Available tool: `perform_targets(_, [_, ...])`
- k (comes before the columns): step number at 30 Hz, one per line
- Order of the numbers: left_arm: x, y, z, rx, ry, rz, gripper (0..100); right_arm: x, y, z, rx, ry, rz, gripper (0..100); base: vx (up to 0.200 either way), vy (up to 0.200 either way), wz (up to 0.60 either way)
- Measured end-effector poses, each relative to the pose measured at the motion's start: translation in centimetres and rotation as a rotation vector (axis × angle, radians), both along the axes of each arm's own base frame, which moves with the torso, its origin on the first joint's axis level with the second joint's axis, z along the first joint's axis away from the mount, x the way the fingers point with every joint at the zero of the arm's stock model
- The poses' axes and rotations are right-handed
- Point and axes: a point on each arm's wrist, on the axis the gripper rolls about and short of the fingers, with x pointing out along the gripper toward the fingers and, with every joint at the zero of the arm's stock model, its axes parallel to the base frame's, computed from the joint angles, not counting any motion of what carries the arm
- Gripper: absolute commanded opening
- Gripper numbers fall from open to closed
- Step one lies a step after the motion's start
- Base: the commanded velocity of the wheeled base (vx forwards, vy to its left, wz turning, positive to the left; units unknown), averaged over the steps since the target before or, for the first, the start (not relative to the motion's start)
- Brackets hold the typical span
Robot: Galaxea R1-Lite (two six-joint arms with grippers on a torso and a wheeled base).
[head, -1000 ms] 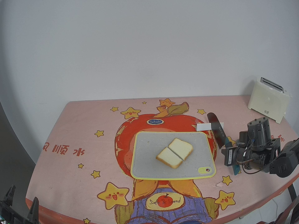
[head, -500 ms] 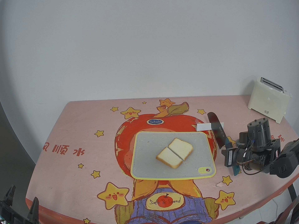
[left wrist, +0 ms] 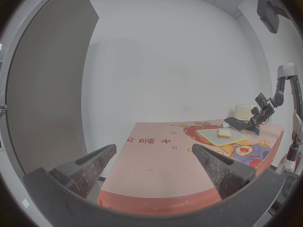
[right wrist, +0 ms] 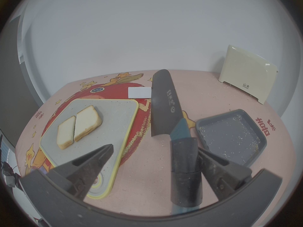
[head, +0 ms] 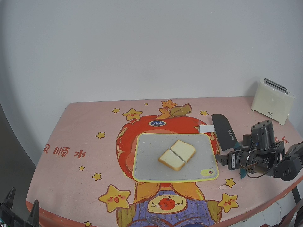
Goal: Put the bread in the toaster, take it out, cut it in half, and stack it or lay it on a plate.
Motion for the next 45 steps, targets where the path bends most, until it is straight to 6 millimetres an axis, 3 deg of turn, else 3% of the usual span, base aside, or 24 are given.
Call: perform_targets(45, [0.0,0.0,0.0,0.0,0.0,0.0,100,-0.6,1.3,1.0,0.027,-0.043,0.051,100,0.0,0.0,0.0])
